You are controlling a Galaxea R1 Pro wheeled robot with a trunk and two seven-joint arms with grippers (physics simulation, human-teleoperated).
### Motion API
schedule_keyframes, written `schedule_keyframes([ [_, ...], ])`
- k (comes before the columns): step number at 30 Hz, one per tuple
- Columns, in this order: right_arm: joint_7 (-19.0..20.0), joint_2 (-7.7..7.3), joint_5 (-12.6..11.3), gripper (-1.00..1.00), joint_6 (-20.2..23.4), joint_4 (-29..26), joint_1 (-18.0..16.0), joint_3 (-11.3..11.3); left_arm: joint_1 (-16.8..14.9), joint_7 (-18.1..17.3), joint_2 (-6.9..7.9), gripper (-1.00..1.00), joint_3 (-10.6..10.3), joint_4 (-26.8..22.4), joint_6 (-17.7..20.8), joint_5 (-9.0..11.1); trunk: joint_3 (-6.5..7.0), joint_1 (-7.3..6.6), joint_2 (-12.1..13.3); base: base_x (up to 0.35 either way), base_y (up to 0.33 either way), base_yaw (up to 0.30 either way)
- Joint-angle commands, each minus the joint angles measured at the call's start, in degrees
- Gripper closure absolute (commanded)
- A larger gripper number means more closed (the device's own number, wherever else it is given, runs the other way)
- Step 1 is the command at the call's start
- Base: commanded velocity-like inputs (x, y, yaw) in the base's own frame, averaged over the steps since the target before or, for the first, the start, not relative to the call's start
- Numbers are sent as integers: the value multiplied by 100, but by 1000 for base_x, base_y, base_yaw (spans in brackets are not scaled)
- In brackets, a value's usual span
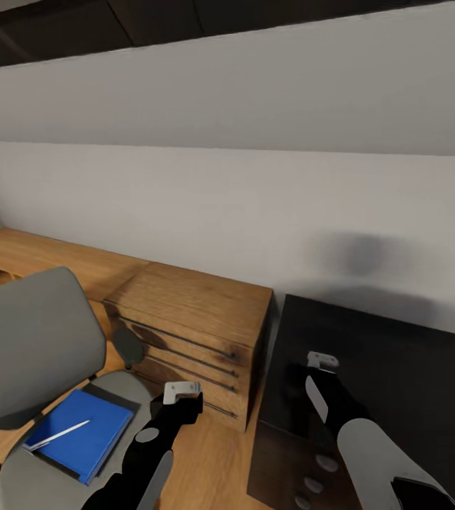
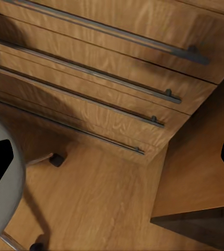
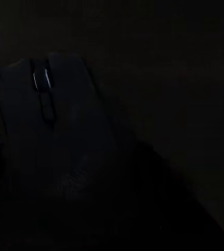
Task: In the bedroom, organize the workspace by keeping the computer under the desk, ensuring the monitor is on the desk, placing the keyboard on the desk next to the monitor, placing the mouse on the desk next to the keyboard, moving the folder from the swivel chair onto the desk next to the mouse, stacking the notebook on top of the folder with the pen on top of the notebook, and positioning the swivel chair next to the desk.
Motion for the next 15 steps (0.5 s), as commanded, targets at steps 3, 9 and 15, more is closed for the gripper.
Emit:
schedule_keyframes([
  [3,-47,9,-26,100,50,-1,-5,-20,-4,55,8,-100,-12,-8,19,62,-6,0,-4,5,-13,0],
  [9,-58,29,-20,100,80,18,-6,-1,-4,55,11,-100,-13,-8,20,63,-6,0,-4,-190,-2,0],
  [15,-59,41,-18,100,90,61,-6,12,-4,55,11,-100,-12,-8,20,63,-6,0,-4,-119,0,0],
])
